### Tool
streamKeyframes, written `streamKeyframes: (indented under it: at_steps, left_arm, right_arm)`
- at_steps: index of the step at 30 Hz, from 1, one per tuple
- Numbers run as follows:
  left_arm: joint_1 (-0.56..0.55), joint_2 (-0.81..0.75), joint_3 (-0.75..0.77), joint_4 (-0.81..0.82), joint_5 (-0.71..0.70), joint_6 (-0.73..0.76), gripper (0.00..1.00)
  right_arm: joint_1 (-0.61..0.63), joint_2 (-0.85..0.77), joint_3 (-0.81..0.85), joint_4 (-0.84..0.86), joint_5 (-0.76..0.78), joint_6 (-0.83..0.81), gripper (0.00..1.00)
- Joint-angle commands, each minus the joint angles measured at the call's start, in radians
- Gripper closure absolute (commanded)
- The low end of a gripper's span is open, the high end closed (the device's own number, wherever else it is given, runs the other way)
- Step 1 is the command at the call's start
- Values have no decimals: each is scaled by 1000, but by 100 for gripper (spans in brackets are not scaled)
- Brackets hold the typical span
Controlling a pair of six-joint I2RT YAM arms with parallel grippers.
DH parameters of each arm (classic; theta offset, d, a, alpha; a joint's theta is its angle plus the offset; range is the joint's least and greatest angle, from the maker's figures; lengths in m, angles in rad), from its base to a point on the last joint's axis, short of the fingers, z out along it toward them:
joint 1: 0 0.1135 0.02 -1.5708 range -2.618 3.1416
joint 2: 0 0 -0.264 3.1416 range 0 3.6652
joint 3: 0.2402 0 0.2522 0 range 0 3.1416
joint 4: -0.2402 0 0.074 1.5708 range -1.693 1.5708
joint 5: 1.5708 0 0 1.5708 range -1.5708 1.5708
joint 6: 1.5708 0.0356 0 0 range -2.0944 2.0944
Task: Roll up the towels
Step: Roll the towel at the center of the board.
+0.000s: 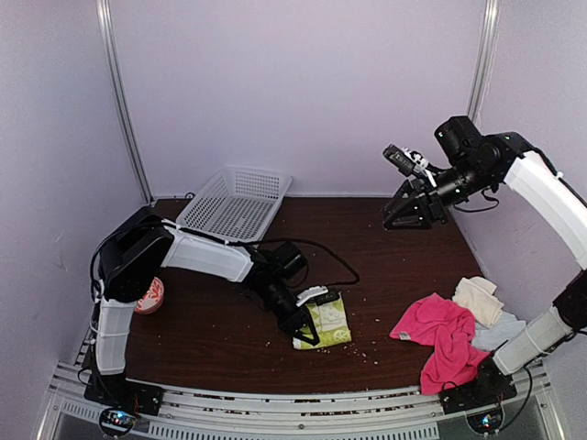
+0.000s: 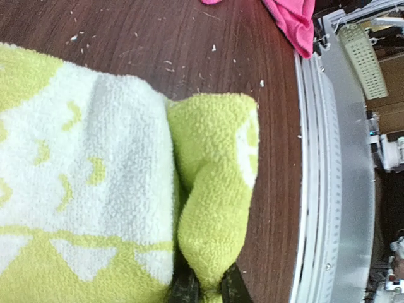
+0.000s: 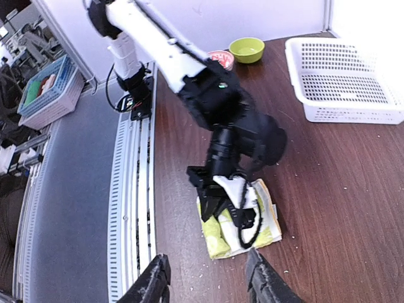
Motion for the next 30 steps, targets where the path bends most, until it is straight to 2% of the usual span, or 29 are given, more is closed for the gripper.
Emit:
streamKeyframes:
  at_steps: [1, 4, 9, 12, 15, 19, 22, 30]
  left_arm:
    - [17, 123, 68, -131, 154, -48, 98]
    - [33, 157, 104, -152, 168, -61, 98]
    - [47, 169, 125, -178, 149, -69, 100]
    - [48, 170, 120, -181, 139, -73, 100]
    - [48, 170, 118, -181, 136, -80, 100]
    - [48, 166, 128, -178, 106, -82, 100]
    - [50, 168, 138, -177, 107, -84, 100]
    - [53, 179, 154, -177, 116, -88, 100]
  right_arm:
    - [89, -50, -89, -77, 48, -192, 58]
    - [217, -63, -190, -69, 197, -189, 63]
    - [371, -75, -416, 192, 530, -45, 76]
    - [417, -62, -506, 316, 645, -47, 75]
    - [453, -15, -558, 430, 687, -35, 67]
    - [503, 85, -563, 524, 652, -5, 64]
    - [558, 138, -572, 594, 703, -3, 61]
    - [590, 275, -575, 663, 754, -55, 58]
